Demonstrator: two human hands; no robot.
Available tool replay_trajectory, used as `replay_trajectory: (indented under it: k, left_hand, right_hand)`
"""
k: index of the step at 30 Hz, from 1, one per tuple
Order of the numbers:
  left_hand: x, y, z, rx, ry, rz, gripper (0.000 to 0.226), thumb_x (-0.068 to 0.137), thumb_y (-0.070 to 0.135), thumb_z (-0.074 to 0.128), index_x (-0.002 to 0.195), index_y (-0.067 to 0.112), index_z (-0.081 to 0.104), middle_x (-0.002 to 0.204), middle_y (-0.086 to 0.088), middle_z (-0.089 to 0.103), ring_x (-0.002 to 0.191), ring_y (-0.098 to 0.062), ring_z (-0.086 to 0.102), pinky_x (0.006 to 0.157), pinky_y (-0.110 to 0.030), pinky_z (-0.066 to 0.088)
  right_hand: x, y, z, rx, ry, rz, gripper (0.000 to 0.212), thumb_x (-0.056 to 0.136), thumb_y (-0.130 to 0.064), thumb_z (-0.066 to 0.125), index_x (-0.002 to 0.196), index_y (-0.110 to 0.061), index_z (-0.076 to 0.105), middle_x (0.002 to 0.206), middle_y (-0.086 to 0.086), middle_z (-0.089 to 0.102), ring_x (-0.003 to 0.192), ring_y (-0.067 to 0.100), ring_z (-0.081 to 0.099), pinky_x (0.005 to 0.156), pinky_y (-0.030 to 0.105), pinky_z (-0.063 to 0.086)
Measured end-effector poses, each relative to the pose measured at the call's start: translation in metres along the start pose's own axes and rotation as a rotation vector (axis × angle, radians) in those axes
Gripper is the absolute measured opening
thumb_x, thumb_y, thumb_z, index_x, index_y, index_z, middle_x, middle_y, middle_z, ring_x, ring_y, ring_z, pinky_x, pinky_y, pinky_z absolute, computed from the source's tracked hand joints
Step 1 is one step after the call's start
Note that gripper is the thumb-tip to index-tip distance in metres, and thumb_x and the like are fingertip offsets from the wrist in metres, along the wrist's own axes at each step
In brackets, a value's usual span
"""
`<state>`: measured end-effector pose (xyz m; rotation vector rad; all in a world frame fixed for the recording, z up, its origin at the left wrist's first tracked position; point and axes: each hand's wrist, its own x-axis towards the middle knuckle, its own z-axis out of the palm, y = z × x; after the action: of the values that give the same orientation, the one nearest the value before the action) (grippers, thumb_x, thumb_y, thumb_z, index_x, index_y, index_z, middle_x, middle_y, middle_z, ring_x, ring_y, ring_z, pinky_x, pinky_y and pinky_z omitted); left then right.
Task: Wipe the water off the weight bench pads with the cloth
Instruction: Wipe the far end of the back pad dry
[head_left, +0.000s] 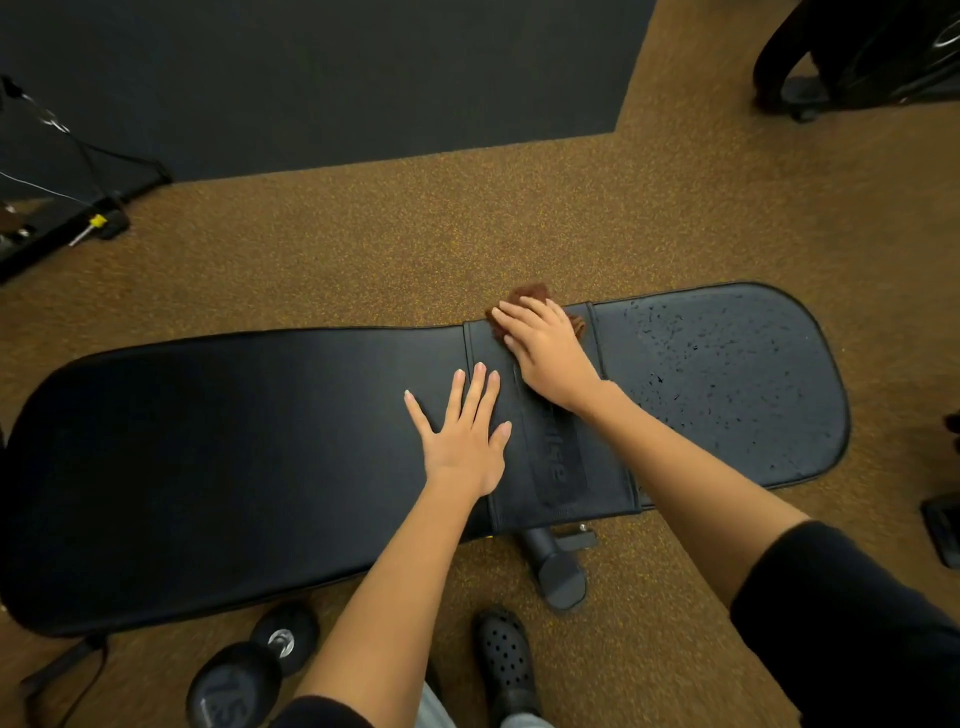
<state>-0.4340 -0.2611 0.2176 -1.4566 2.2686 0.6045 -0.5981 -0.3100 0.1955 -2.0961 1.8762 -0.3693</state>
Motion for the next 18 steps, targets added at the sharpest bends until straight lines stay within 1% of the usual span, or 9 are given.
replay_trajectory:
  k: [2, 3, 5, 7, 9, 10, 12, 15, 18]
  left_hand:
    - [0.000, 0.000, -0.001, 0.004, -0.004, 0.002, 0.058, 0.101, 0.046, 0.009, 0.143, 0.027, -0.027, 0.154, 0.009, -0.029, 0.142, -0.013, -0.026, 0.104, -0.071, -0.014]
    - [0.000, 0.000, -0.002, 0.003, -0.007, 0.003, 0.058, 0.101, 0.046, 0.009, 0.142, 0.027, -0.028, 0.154, 0.009, -0.029, 0.142, -0.013, -0.026, 0.104, -0.070, -0.015]
    - [-0.001, 0.000, -0.003, -0.005, -0.015, 0.006, 0.057, 0.102, 0.046, 0.009, 0.141, 0.027, -0.028, 0.154, 0.009, -0.030, 0.142, -0.014, -0.026, 0.103, -0.069, -0.017]
    - [0.000, 0.001, -0.002, -0.010, -0.011, 0.004, 0.058, 0.102, 0.045, 0.009, 0.142, 0.027, -0.028, 0.154, 0.008, -0.030, 0.142, -0.014, -0.027, 0.103, -0.069, -0.017]
    - [0.000, 0.001, -0.001, 0.003, -0.014, 0.003, 0.058, 0.102, 0.045, 0.009, 0.143, 0.026, -0.028, 0.154, 0.007, -0.030, 0.142, -0.015, -0.027, 0.103, -0.070, -0.016]
    - [0.000, 0.001, -0.001, 0.004, -0.016, 0.003, 0.058, 0.102, 0.045, 0.009, 0.143, 0.026, -0.027, 0.154, 0.007, -0.030, 0.142, -0.015, -0.027, 0.104, -0.070, -0.015]
    - [0.001, 0.001, -0.001, 0.002, -0.028, 0.002, 0.058, 0.102, 0.044, 0.009, 0.146, 0.025, -0.023, 0.155, 0.007, -0.029, 0.142, -0.016, -0.027, 0.104, -0.071, -0.015]
    - [0.000, 0.002, -0.003, 0.020, -0.027, 0.007, 0.057, 0.102, 0.045, 0.009, 0.148, 0.025, -0.018, 0.156, 0.006, -0.026, 0.142, -0.016, -0.026, 0.103, -0.069, -0.017]
    - [-0.003, -0.002, 0.002, 0.023, 0.085, 0.034, 0.059, 0.102, 0.046, 0.010, 0.148, 0.025, -0.018, 0.157, 0.006, -0.021, 0.145, -0.016, -0.020, 0.104, -0.066, -0.018]
  right_hand:
    - [-0.004, 0.017, -0.007, -0.019, -0.046, -0.099, 0.041, 0.095, -0.013, 0.045, 0.135, -0.008, 0.055, 0.140, 0.010, 0.054, 0.132, 0.035, 0.044, 0.112, 0.051, 0.027]
    - [-0.004, 0.026, -0.010, -0.032, -0.054, -0.107, 0.041, 0.095, -0.012, 0.045, 0.135, -0.009, 0.056, 0.140, 0.010, 0.054, 0.132, 0.034, 0.044, 0.112, 0.051, 0.029]
    - [0.001, 0.033, -0.012, -0.037, 0.000, -0.005, 0.037, 0.094, -0.012, 0.044, 0.127, -0.008, 0.061, 0.132, 0.013, 0.059, 0.123, 0.038, 0.049, 0.107, 0.051, 0.036]
    - [0.012, 0.021, -0.006, -0.023, 0.073, 0.144, 0.034, 0.090, -0.015, 0.044, 0.112, -0.005, 0.068, 0.114, 0.015, 0.066, 0.107, 0.041, 0.056, 0.096, 0.050, 0.043]
    - [0.026, -0.002, 0.002, -0.003, 0.047, 0.235, 0.032, 0.090, -0.017, 0.044, 0.105, -0.005, 0.070, 0.107, 0.015, 0.067, 0.104, 0.041, 0.055, 0.093, 0.048, 0.040]
    - [0.030, -0.013, 0.006, 0.005, 0.011, 0.227, 0.031, 0.092, -0.016, 0.044, 0.106, -0.004, 0.069, 0.109, 0.015, 0.067, 0.107, 0.041, 0.054, 0.094, 0.047, 0.037]
    - [0.031, -0.029, 0.016, 0.040, -0.011, 0.141, 0.032, 0.094, -0.015, 0.045, 0.113, -0.003, 0.067, 0.113, 0.016, 0.066, 0.111, 0.041, 0.052, 0.097, 0.046, 0.032]
    - [0.025, -0.031, 0.017, 0.065, -0.029, 0.005, 0.036, 0.096, -0.013, 0.045, 0.127, -0.004, 0.061, 0.125, 0.014, 0.063, 0.121, 0.038, 0.048, 0.104, 0.042, 0.027]
    - [0.020, -0.010, 0.009, 0.034, -0.059, -0.085, 0.037, 0.098, -0.018, 0.044, 0.131, -0.010, 0.059, 0.132, 0.010, 0.059, 0.126, 0.035, 0.047, 0.107, 0.046, 0.032]
